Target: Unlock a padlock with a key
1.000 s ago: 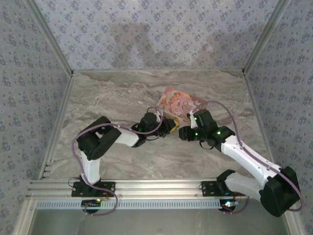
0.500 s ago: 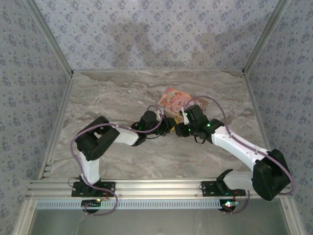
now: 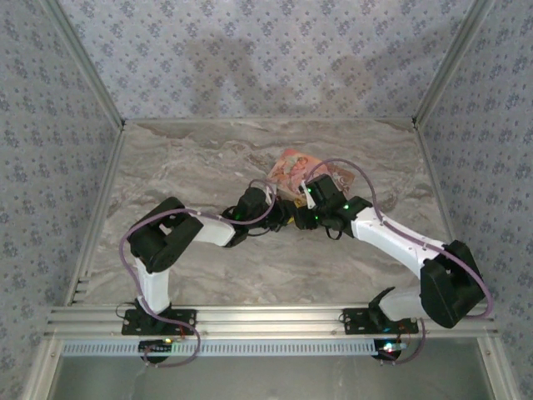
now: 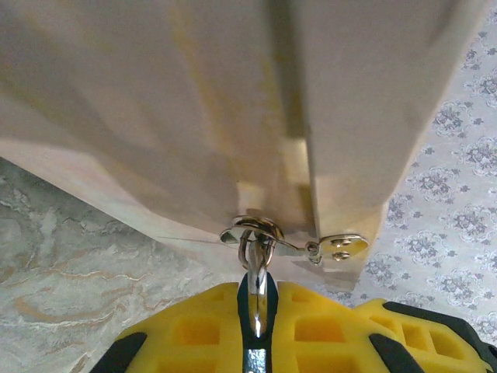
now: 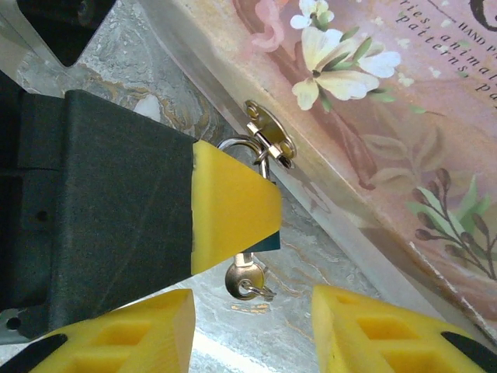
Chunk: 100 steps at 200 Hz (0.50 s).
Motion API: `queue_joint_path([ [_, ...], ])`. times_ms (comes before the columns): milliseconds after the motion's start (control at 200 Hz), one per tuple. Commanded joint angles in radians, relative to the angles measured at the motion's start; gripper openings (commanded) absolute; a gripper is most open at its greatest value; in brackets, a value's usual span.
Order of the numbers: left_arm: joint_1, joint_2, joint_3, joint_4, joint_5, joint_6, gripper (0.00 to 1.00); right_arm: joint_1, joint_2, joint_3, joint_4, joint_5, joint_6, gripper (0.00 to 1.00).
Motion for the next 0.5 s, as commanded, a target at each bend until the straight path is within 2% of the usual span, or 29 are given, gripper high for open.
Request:
queue_joint_path([
  [0,-0.001,-0.056,0.046,0.100,0.037,-0.007,0.00,0.013,-0.006,-0.010,0.039,0.004,-0.013,0.44],
  [225,0.004,-0.065,0.036,0.114,0.039,-0.018,0.00,0.019,-0.086,-0.068,0.069,0.004,-0.003,0.41],
  [495,0.006,-0.078,0.044,0.109,0.046,-0.018,0.00,0.036,-0.097,-0.079,0.069,0.031,-0.019,0.46],
])
